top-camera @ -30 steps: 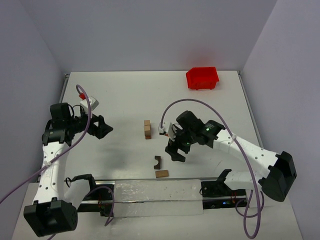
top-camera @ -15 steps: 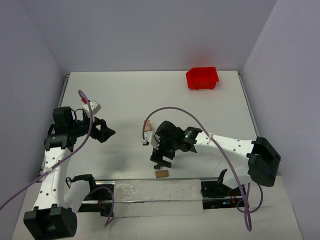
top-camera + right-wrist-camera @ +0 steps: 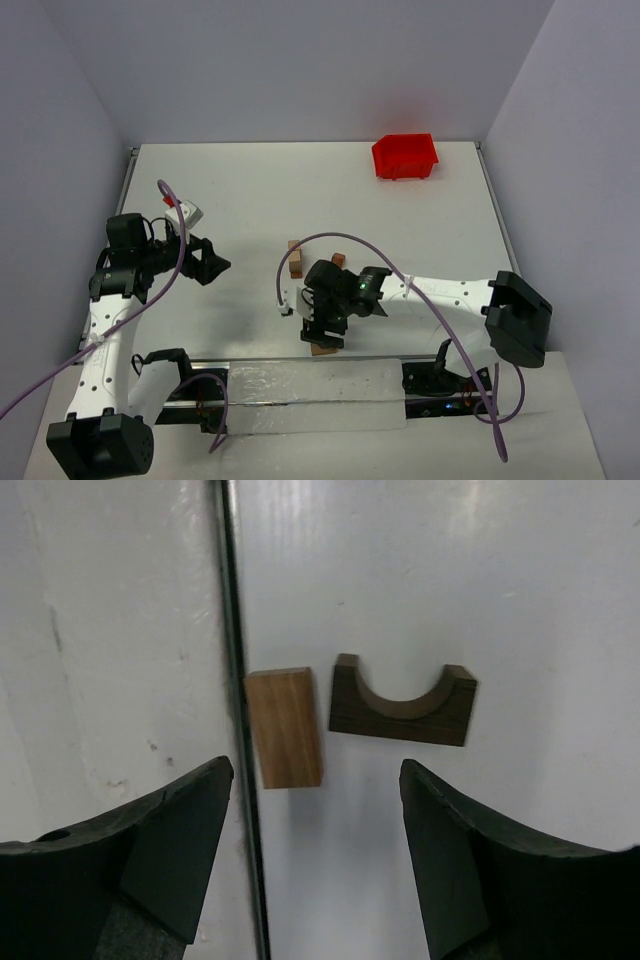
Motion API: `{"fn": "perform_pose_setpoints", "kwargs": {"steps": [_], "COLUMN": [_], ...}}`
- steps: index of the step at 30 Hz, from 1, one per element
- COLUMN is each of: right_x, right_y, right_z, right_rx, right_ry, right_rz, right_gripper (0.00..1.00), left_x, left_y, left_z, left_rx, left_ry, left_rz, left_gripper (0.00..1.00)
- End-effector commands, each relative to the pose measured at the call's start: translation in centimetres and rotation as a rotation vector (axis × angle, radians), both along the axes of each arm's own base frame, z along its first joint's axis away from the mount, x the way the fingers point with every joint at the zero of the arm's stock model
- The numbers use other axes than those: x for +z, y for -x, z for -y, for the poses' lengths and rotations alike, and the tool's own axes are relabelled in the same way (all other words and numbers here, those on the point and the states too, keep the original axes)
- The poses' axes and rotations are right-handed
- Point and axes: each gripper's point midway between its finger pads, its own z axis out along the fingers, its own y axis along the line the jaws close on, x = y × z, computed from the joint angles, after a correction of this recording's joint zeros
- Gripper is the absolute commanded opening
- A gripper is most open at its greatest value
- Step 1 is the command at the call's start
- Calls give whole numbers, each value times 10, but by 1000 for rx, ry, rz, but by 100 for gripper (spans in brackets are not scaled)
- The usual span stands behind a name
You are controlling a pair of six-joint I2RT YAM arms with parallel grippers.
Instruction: Build the wood block tower
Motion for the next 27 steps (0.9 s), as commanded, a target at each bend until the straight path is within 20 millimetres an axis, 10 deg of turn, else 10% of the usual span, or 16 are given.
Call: {"fn": "perform_pose_setpoints", "kwargs": {"steps": [1,27], "right_x": [-4,-51], "right_y": [13,17], "right_z": [7,2], "right_rx": [79,178], "right_ry": [10,104], "right_rz": [-2,21], "right_gripper": [69,59], "left_x": [15,7], "left_y": [-9,-12], "left_z": [0,-6], "left_rx": [-11,10], "left_ry": [-14,-54], "left_rz": [72,80], "left_gripper": [99,99]}}
